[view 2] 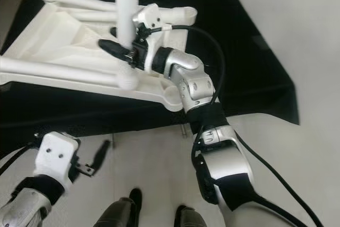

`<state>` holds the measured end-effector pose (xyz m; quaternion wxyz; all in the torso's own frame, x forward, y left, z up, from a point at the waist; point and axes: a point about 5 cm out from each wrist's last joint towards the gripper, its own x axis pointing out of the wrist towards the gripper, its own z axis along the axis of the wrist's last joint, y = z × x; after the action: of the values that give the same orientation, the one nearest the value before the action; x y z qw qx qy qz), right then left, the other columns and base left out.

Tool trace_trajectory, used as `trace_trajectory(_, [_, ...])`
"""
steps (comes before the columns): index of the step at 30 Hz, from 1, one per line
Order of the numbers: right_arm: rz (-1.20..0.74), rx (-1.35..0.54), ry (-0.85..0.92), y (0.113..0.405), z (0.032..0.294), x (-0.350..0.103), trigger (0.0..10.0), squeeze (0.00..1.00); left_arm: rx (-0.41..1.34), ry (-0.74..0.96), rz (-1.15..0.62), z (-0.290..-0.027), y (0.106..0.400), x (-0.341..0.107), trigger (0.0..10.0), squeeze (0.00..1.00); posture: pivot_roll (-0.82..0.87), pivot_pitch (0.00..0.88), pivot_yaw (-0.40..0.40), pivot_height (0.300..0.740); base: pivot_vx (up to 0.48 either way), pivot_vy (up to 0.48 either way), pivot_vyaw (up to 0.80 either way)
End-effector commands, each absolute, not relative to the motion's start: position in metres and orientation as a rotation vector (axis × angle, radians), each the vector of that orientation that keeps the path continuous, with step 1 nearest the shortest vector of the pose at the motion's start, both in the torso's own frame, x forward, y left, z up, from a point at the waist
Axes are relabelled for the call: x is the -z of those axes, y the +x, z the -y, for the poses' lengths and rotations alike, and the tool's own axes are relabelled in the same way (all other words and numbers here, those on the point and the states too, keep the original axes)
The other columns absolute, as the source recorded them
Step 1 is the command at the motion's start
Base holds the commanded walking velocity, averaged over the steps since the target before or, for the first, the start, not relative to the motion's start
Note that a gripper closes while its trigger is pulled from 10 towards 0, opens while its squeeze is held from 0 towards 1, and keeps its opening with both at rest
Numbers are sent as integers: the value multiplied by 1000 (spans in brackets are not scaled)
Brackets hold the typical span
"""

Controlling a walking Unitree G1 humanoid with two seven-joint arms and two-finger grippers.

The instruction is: Building children table

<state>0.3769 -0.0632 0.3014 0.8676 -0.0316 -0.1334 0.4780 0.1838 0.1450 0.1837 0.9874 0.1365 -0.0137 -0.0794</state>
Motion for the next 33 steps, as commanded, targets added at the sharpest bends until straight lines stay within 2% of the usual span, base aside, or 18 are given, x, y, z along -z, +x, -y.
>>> trace_trajectory(1, [321, -968, -74, 378, 65, -310, 10000, 0, 141, 302, 15, -146, 184, -178, 10000, 0, -12, 365, -2, 740, 0, 0, 788])
trace_trajectory(12, [387, -864, -36, 385, 77, -324, 10000, 0, 118, 308, 26, -142, 187, -172, 10000, 0, -32, 347, -19, 740, 0, 0, 788])
trace_trajectory(15, [459, -840, 65, 383, 79, -339, 10000, 0, 91, 299, 40, -143, 190, -170, 10000, 0, -59, 319, -15, 740, 0, 0, 0])
trace_trajectory(23, [603, -836, 196, 373, 84, -371, 10000, 0, 80, 285, 50, -145, 200, -167, 10000, 0, -73, 277, 1, 740, 0, 0, 0])
trace_trajectory(32, [631, -758, 145, 377, 90, -376, 10000, 0, 65, 279, 60, -148, 206, -167, 10000, 0, -78, 260, 0, 740, 0, 0, 0])
trace_trajectory(33, [618, -729, 129, 379, 93, -376, 10000, 0, 61, 235, 64, -149, 206, -169, 10000, 0, -77, 258, 0, 740, 0, 0, 0])
